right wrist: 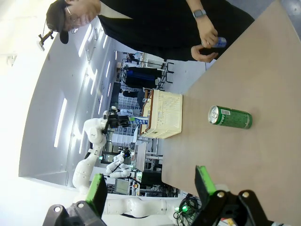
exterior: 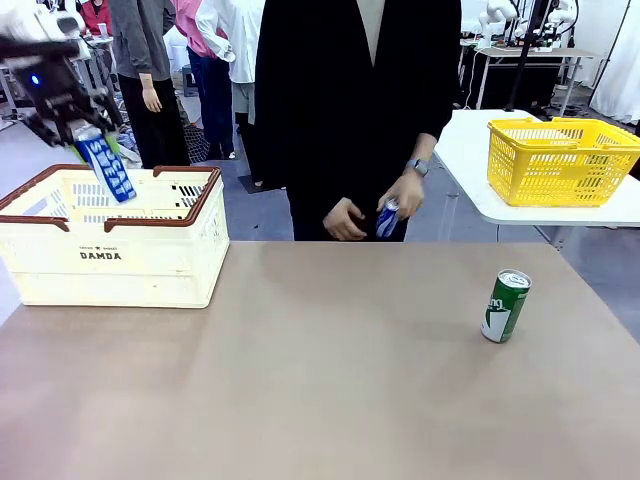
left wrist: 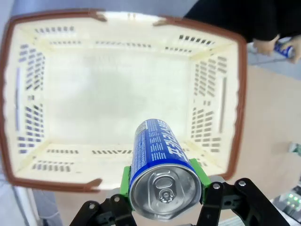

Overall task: Place the drinks into the Shopping basket.
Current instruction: Pick up one drink and place it into the Shopping basket.

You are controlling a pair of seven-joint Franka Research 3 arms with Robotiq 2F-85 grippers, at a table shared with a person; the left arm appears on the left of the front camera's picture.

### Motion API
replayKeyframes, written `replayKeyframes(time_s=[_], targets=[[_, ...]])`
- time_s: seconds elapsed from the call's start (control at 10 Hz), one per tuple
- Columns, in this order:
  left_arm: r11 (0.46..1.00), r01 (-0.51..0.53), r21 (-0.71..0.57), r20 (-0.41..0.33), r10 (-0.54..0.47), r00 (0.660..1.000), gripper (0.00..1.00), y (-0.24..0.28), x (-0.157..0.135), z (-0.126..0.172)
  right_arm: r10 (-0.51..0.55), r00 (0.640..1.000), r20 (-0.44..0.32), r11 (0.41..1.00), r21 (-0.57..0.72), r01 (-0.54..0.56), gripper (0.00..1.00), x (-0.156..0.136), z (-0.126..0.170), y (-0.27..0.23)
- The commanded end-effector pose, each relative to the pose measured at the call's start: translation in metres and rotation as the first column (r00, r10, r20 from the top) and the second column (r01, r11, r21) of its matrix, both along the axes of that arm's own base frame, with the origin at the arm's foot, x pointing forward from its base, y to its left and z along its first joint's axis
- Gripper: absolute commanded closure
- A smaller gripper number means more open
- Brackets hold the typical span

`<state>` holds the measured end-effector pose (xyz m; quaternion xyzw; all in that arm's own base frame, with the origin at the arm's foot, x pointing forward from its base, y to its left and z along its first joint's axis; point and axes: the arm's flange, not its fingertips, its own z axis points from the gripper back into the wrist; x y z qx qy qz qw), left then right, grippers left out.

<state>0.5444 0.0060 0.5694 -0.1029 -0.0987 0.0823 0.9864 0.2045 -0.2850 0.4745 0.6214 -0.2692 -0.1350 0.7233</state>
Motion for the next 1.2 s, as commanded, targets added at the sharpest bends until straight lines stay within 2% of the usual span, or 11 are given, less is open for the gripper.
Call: replayKeyframes(time_s=[0.0,0.1,0.2,0.4,0.7,0.9,1.0,1.1], targets=[[0.999,-0.042,0.031,0.047,0.041,0.998,1.0,-0.006,0.01,-0.029,0.008,1.0,0.018,1.0,-0.006,-0.008,0.0,-0.001,0.003,-0.002],[0.997,-0.078,0.005,0.071,0.077,0.994,1.0,-0.005,0.022,-0.05,0.008,1.0,0.018,1.0,-0.006,-0.008,0.0,-0.001,0.003,-0.002],[0.997,-0.071,-0.012,0.065,0.072,0.995,1.0,-0.006,0.033,-0.066,0.008,1.0,0.018,1.0,-0.006,-0.008,0.0,-0.001,0.003,-0.002],[0.999,-0.035,-0.003,-0.029,0.035,0.999,1.0,-0.01,0.049,-0.099,0.008,1.0,0.018,1.0,-0.006,-0.008,0.0,-0.001,0.003,-0.002],[1.0,0.001,-0.004,-0.083,-0.001,0.997,1.0,-0.016,0.055,-0.13,0.008,1.0,0.018,1.0,-0.006,-0.008,0.0,-0.001,0.003,-0.002],[1.0,-0.014,0.025,-0.112,0.016,0.994,1.0,-0.015,0.059,-0.143,0.008,1.0,0.018,1.0,-0.006,-0.008,0.0,-0.001,0.003,-0.002],[0.999,-0.016,0.042,-0.124,0.021,0.992,0.89,-0.016,0.06,-0.146,0.008,1.0,0.018,1.0,-0.006,-0.008,0.0,-0.001,0.003,-0.002],[0.999,-0.008,0.048,-0.124,0.014,0.992,0.32,-0.018,0.06,-0.147,0.008,1.0,0.018,1.0,-0.006,-0.008,0.0,-0.001,0.003,-0.002]])
